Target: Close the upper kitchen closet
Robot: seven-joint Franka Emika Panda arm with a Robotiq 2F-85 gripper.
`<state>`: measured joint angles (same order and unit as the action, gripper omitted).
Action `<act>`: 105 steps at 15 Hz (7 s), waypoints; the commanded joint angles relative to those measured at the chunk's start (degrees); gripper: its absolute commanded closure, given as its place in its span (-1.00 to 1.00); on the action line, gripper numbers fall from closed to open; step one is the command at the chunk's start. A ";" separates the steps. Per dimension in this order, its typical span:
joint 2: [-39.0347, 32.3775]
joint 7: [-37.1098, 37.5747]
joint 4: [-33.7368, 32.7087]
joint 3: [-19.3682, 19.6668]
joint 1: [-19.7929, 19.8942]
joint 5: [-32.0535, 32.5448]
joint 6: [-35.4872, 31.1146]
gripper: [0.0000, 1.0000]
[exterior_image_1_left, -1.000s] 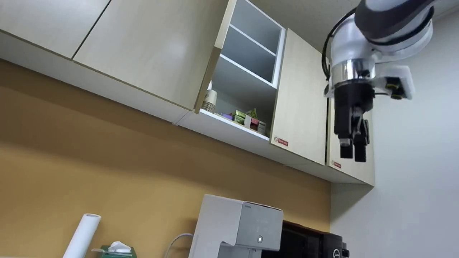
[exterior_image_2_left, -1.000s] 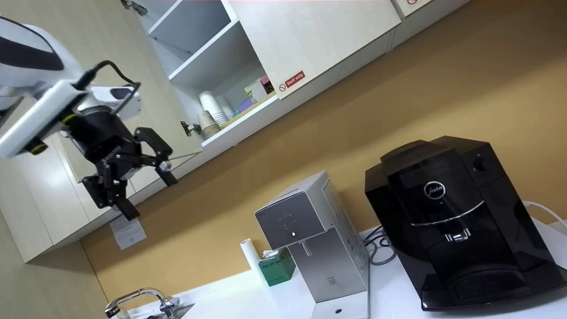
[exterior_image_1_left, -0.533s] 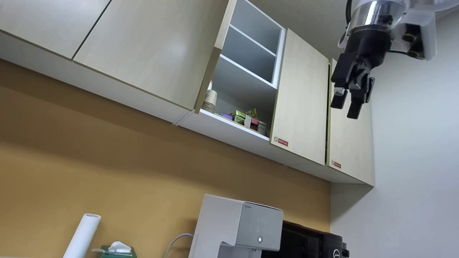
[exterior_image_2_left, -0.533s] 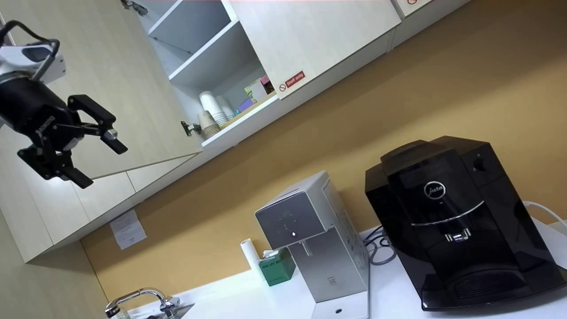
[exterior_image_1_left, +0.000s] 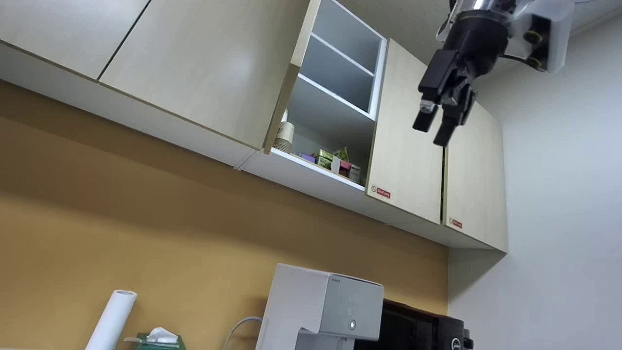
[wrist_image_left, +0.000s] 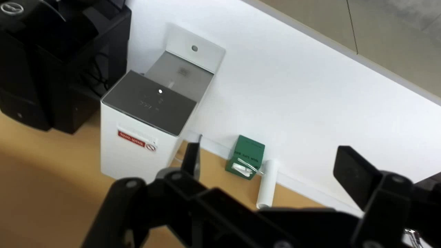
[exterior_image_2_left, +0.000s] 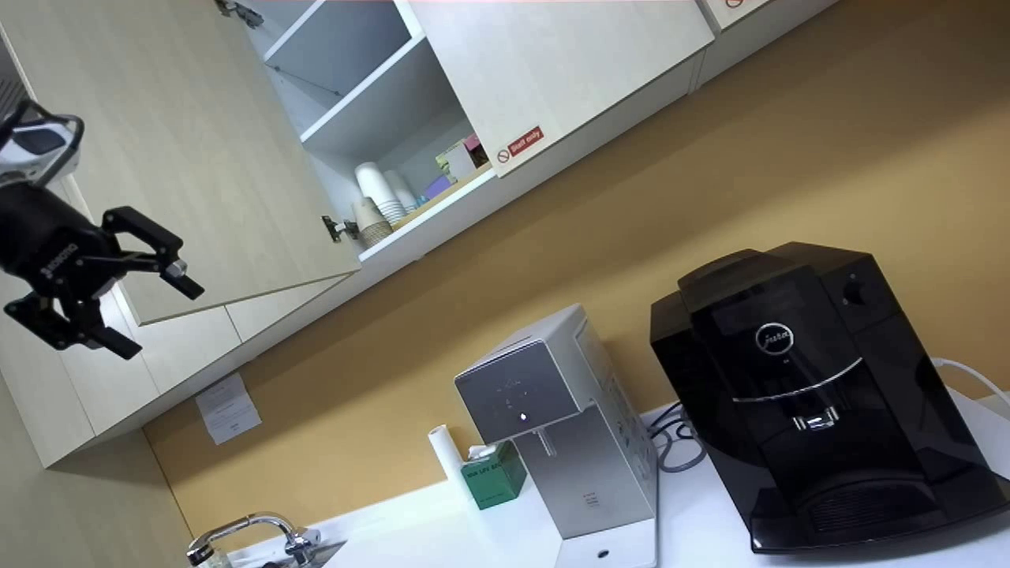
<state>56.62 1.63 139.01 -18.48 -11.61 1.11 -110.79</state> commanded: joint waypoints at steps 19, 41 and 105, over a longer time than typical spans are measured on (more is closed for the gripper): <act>-8.17 19.19 -7.68 -17.89 8.81 3.32 -31.74 -1.00; -3.66 32.73 -17.81 -33.59 31.94 6.95 -35.74 0.50; -19.90 -57.77 -22.70 41.32 -16.10 -19.61 -8.17 0.43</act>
<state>38.37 -53.36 116.76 25.57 -32.63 -14.53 -119.93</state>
